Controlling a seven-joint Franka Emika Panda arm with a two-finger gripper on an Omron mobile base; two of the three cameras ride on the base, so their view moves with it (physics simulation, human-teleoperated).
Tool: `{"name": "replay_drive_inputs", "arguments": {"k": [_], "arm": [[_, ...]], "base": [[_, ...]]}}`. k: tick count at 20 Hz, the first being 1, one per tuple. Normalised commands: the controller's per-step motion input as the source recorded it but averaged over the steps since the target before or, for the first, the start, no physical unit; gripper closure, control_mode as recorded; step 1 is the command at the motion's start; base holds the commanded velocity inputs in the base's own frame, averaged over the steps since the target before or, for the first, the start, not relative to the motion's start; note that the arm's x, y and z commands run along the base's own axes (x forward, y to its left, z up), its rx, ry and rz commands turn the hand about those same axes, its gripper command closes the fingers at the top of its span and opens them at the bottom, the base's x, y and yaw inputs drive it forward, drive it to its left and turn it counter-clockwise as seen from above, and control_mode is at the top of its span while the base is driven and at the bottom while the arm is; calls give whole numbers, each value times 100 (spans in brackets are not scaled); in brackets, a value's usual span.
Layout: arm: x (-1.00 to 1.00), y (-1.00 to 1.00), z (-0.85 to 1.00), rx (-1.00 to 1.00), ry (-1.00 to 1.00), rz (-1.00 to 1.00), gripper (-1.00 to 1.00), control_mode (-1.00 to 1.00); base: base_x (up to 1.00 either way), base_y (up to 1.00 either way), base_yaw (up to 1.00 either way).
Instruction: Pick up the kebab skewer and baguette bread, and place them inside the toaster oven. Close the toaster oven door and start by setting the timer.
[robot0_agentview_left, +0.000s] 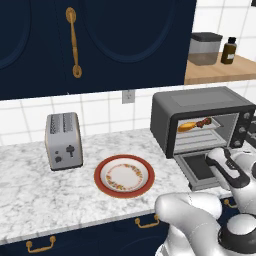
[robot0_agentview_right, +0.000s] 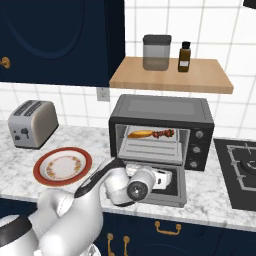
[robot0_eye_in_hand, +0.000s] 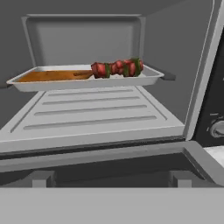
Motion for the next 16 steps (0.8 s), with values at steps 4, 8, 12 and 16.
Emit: {"name": "replay_drive_inputs", "arguments": {"k": [4, 8, 12, 16], "arm": [[-72, -26, 3, 0, 6, 0, -100, -100], [-64, -29, 3, 0, 10, 0, -100, -100], [-61, -24, 0, 0, 15, 0, -100, -100], [-60, -23, -3, 0, 15, 0, -100, -100]], "base": [[0, 0, 0], [0, 0, 0], [0, 0, 0], [0, 0, 0]]}}
